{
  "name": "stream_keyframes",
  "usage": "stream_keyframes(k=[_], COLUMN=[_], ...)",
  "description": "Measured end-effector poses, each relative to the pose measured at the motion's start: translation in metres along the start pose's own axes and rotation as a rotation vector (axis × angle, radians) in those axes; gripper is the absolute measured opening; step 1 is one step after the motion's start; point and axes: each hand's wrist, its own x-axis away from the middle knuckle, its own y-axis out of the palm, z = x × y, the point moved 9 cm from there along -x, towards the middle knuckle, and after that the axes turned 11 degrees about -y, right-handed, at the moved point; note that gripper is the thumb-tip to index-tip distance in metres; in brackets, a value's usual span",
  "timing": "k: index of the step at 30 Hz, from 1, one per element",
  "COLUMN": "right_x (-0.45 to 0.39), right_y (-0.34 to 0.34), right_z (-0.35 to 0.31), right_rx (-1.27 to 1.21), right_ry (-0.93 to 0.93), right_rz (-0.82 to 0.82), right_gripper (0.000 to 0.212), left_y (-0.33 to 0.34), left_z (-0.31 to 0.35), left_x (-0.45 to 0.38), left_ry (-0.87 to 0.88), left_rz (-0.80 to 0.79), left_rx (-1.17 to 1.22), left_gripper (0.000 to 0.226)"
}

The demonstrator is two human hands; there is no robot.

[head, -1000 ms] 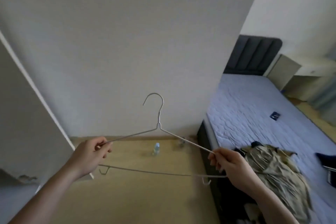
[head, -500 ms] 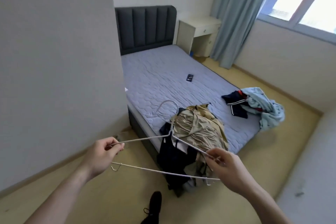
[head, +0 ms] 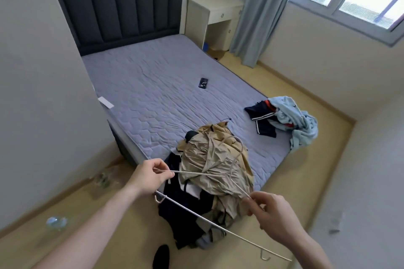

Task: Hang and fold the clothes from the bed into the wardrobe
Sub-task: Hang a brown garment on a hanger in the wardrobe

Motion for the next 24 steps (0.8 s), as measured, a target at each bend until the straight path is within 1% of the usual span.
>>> stream_keyframes(k=[2,5,8,11,13,15,19,21,24], right_x=[-0.01,-0.024,-0.049,-0.09,-0.124,-0.159,-0.223,-0.252,-0.295], right_y=[-0.007,-0.019,-0.031,-0.039,-0.042,-0.044,-0.046,-0.039,-0.025], right_z=[0.017,0.046,0.088,0.136,0.163,0.193,0.257,0.287,0.33], right_rx=[-0.024,-0.123,-0.191,-0.272,-0.294,-0.309,-0.266,-0.259,-0.241], right_ry=[0.03,0.068,0.108,0.152,0.149,0.151,0.151,0.158,0.16], right_rz=[-0.003,-0.013,-0.026,-0.019,-0.045,-0.094,-0.189,-0.227,-0.261], right_gripper=[0.025,0.022,0.019,0.02,0.022,0.025,0.027,0.025,0.023], left_y=[0.021,0.054,0.088,0.114,0.128,0.145,0.184,0.206,0.244], left_z=[0.013,0.03,0.043,0.045,0.037,0.021,-0.012,-0.018,-0.017], left_x=[-0.025,-0.064,-0.105,-0.149,-0.176,-0.197,-0.212,-0.225,-0.255], left_ry=[-0.016,-0.025,-0.059,-0.161,-0.246,-0.365,-0.583,-0.612,-0.614], left_rz=[-0.045,-0.099,-0.148,-0.108,-0.057,-0.033,-0.063,-0.084,-0.126], left_rx=[-0.02,-0.062,-0.058,0.002,-0.008,-0.08,-0.281,-0.364,-0.418], left_gripper=[0.018,0.02,0.023,0.026,0.026,0.024,0.019,0.02,0.031])
